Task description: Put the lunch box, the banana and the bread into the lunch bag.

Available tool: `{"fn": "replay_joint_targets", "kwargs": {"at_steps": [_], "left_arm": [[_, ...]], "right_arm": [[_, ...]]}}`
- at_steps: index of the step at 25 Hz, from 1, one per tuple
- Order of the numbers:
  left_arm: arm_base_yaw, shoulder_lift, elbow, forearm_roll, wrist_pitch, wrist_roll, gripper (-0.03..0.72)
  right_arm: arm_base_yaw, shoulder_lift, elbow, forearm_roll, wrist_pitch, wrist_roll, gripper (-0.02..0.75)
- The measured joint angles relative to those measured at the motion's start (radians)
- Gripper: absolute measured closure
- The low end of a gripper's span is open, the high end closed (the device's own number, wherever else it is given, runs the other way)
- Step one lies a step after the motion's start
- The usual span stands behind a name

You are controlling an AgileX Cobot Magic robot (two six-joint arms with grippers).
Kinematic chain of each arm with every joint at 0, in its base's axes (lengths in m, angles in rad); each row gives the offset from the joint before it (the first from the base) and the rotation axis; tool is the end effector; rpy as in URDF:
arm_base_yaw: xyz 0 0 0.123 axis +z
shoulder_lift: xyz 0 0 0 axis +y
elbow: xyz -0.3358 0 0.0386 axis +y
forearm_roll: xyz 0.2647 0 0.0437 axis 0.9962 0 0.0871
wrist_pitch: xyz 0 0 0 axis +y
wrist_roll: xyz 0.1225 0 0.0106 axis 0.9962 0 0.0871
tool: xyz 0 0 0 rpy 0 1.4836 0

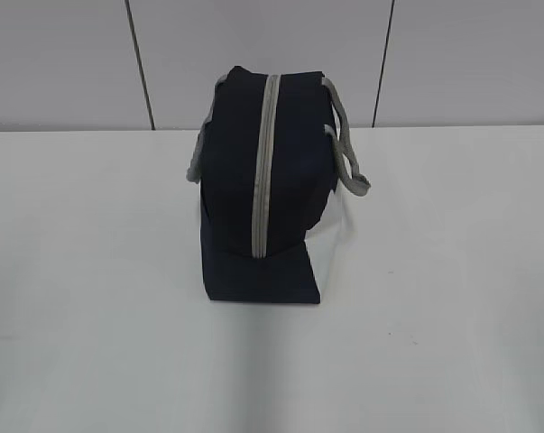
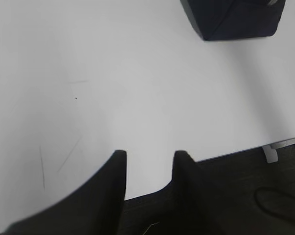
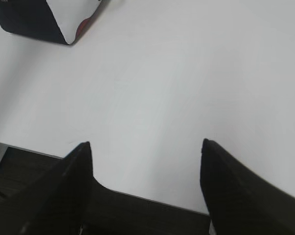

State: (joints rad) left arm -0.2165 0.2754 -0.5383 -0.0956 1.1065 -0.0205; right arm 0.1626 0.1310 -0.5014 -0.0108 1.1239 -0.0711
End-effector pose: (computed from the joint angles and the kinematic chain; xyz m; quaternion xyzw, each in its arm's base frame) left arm 0.0180 -0.0147 0.2785 0.0870 0.9131 -0.0941 0.3872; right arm -0.0002 -0.0012 0.2656 -0.1048 0.8933 0.0146 0.4368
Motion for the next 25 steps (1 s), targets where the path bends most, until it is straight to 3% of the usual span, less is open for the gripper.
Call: {"fn": "replay_joint_targets", "kwargs": {"at_steps": [8,21,25], "left_arm": [[0.000,0.000,0.000,0.000,0.000,0.000,0.446],[0.000,-0.014,0.000,0.000,-0.001,0.000,0.450],[0.040,-0.096,0.000,-0.002,-0.001,0.000,0.450]], "right_arm": [[0.000,-0.135,0.001,-0.005,0.008,0.002,0.228],[0.000,-0.137,0.001,-0.006,0.012,0.002,0.229],[-0.015,-0.137,0.001,-0.006,0.012,0.002,0.228]]}}
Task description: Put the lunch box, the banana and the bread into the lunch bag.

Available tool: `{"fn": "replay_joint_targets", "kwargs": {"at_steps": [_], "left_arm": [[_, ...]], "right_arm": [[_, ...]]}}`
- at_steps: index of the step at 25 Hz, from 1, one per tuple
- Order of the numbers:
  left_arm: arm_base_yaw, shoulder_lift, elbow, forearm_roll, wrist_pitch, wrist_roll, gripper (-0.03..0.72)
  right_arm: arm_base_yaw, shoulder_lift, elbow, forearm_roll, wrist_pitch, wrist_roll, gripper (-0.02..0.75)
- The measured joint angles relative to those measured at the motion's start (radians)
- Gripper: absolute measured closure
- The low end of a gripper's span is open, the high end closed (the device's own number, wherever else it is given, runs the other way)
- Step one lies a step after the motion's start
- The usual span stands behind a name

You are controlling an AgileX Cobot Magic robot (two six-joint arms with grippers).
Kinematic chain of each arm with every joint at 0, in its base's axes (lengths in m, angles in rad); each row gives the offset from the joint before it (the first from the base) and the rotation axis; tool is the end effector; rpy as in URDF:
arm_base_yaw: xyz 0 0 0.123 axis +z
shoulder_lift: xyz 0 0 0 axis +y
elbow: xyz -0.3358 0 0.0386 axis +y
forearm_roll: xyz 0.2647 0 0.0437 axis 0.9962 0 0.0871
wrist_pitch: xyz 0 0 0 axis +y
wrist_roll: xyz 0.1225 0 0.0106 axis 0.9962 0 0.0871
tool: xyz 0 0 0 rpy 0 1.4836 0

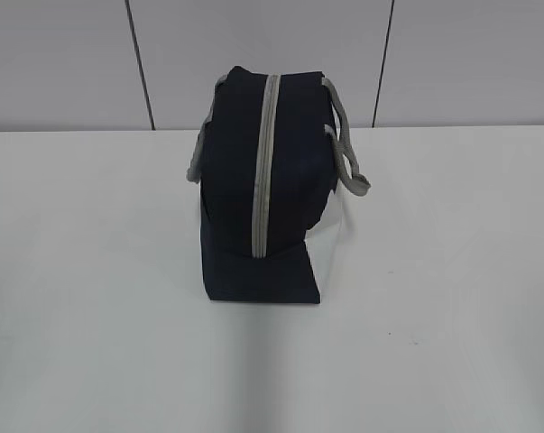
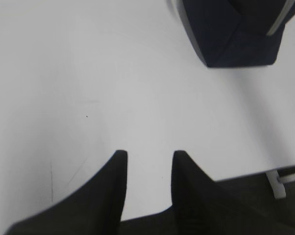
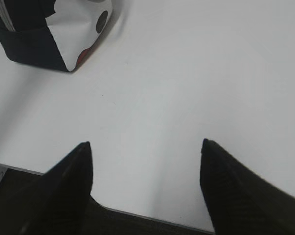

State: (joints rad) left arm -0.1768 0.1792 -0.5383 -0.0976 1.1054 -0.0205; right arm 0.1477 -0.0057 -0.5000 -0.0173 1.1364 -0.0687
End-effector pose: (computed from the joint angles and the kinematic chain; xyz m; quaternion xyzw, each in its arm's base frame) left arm 0.0039 -0.0116 0.2799 0.0696 0.8941 -0.0918 0.4328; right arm -0.0199 -0.0049 0.2625 -0.0934 0.8659 0.0108 0.4913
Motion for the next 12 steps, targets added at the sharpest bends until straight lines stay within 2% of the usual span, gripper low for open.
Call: {"fn": "replay_joint_targets", "kwargs": {"at_steps": [8,12], "left_arm": [[0.130,-0.156,0.000,0.000,0.004,0.000,0.452],[0.188,-0.192,0.000,-0.001,0.009,0.000,0.452]], "right_arm": [[-0.139,0.000,0.000,0.000,0.000,0.002,0.229],[-0.166,-0.011,0.000,0.000,0.000,0.002,0.229]]}}
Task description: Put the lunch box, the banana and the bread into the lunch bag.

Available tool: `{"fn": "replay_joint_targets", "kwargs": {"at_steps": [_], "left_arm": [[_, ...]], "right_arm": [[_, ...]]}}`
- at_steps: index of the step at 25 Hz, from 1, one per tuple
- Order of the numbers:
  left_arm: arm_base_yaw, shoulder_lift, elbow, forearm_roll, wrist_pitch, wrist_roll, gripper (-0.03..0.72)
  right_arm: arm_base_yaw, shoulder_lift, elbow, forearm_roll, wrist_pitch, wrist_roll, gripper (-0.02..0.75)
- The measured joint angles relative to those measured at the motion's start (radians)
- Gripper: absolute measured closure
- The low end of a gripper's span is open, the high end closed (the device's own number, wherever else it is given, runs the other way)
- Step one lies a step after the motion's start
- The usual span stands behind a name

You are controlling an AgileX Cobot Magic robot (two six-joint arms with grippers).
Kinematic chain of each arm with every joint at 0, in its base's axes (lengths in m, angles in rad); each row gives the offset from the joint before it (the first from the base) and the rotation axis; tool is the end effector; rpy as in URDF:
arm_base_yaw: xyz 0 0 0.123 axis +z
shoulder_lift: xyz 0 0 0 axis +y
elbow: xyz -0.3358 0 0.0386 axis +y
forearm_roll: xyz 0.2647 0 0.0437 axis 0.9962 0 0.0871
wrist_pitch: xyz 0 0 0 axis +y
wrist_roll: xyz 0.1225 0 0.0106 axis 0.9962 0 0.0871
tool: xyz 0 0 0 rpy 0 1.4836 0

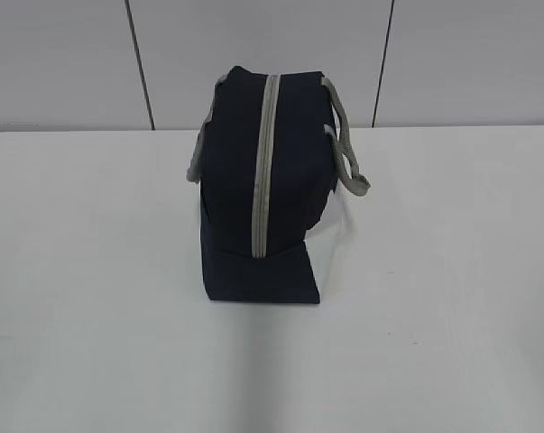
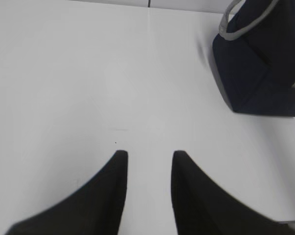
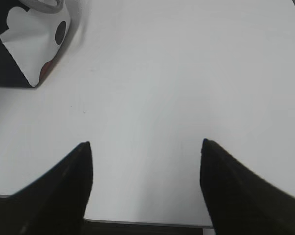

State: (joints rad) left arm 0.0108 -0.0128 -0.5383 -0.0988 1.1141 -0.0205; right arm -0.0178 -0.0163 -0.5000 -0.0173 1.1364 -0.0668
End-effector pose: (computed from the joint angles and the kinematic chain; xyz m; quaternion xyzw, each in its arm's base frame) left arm -0.0246 -0.0112 0.2771 -0.0089 0.8528 -0.0517 0.5197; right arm -0.0219 -0.0015 0.2623 -0.0205 0.8681 -0.0296 0.4951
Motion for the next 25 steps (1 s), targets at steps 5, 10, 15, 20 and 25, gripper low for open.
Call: {"fn": "replay_joint_targets", "kwargs": {"at_steps": [5,10,15,20,25], "left_arm": [[0.021,-0.003,0.000,-0.001,0.000,0.000,0.452],[0.021,-0.003,0.000,-0.001,0.000,0.000,0.452],[0.021,-0.003,0.000,-0.002,0.000,0.000,0.453],[0.021,-0.003,0.000,-0.003,0.000,0.000,0.453],[0.021,-0.003,0.000,-0.003,0.000,0.000,0.453]], "right_arm": [[-0.002,-0.002,0.000,0.000,0.002,0.000,0.228],[-0.002,-0.002,0.000,0.000,0.002,0.000,0.228],[-0.002,-0.002,0.000,0.000,0.002,0.000,0.229],[-0.002,-0.002,0.000,0.000,0.002,0.000,0.229],[-0.002,-0.002,0.000,0.000,0.002,0.000,0.228]]}}
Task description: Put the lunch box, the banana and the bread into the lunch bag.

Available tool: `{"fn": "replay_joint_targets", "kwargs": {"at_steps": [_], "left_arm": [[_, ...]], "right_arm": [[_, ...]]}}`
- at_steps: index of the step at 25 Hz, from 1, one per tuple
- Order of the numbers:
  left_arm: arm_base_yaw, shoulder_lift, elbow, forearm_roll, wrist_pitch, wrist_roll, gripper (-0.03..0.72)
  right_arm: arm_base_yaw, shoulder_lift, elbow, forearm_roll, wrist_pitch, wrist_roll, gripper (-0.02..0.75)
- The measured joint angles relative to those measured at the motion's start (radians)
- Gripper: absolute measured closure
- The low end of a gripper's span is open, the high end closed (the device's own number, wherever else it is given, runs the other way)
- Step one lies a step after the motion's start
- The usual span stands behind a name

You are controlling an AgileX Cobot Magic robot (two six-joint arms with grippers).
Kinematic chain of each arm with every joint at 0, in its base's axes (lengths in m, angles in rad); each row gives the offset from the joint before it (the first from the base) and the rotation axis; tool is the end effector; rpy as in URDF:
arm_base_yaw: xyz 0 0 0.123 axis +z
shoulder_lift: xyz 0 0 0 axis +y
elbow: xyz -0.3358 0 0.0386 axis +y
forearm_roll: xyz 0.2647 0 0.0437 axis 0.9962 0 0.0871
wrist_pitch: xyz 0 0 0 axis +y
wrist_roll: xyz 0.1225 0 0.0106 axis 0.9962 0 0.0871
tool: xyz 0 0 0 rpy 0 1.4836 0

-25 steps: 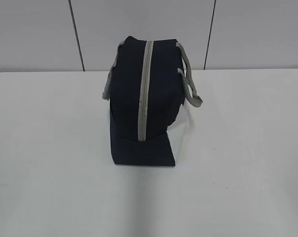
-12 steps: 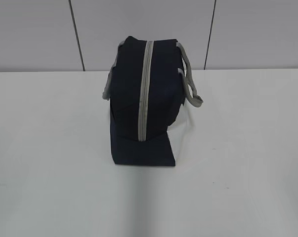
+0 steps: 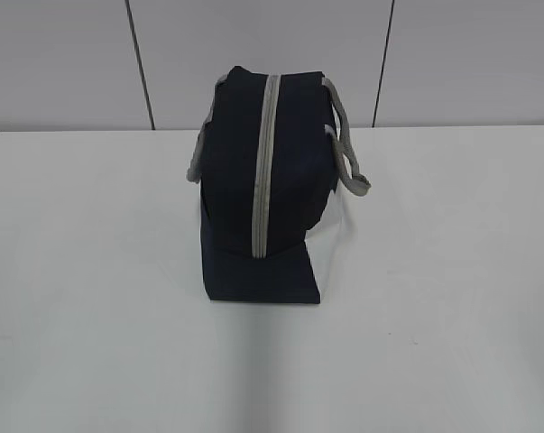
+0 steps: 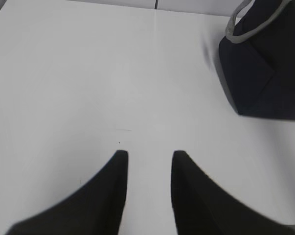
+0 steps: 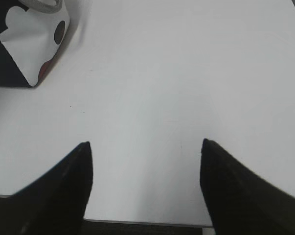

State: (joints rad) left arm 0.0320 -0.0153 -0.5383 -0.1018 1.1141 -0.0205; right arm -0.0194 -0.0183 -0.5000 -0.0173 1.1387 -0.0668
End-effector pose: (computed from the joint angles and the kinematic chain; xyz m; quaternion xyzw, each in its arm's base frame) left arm -0.0247 -0.0120 0.2771 -0.0177 0.8519 -0.0477 0.5212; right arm -0.0224 -0.0015 0.2620 -0.0198 0.8682 -0.0300 0.4950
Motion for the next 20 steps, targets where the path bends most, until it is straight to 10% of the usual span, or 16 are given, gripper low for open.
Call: {"fn": "replay_joint_targets", "kwargs": {"at_steps": [20], "left_arm": [[0.001,0.000,0.016,0.082,-0.001,-0.014,0.453]], "right_arm": [[0.000,0.000,0.000,0.000,0.000,0.000,0.229]]}}
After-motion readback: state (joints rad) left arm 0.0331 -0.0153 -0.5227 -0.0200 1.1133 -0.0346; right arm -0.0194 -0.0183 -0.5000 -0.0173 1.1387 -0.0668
